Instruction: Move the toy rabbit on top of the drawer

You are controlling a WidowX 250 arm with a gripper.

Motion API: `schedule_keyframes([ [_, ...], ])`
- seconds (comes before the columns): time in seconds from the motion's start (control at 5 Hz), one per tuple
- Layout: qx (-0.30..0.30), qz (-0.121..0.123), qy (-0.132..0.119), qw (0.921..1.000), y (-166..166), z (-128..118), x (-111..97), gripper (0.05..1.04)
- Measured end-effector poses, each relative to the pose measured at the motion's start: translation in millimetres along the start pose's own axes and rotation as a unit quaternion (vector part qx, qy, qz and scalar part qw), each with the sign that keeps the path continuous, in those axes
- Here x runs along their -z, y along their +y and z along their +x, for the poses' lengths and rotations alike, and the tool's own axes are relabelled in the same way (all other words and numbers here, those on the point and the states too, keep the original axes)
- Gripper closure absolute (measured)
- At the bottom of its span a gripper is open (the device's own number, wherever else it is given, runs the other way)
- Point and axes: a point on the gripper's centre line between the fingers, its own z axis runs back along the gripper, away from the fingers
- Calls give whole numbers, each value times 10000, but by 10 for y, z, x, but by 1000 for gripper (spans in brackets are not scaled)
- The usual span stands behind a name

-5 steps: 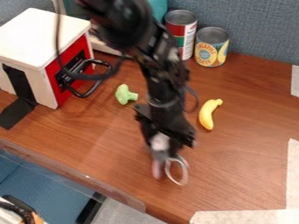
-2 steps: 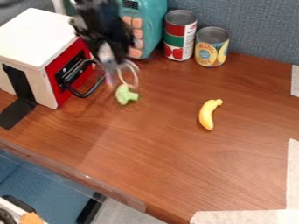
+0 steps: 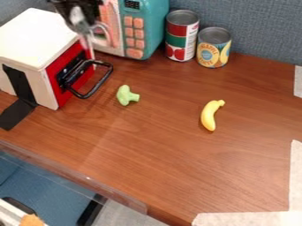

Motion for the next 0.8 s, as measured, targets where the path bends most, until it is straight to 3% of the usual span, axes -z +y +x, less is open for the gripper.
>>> schedule_keyframes([
  [0.2,-267,144,46,9995,302,92,-2,511],
  [0.4,-347,344,134,9987,482,29,-6,511],
  [0.6,-371,588,374,9969,592,-54,-3,511],
  [0.8,-598,886,907,9901,743,-124,115,511],
])
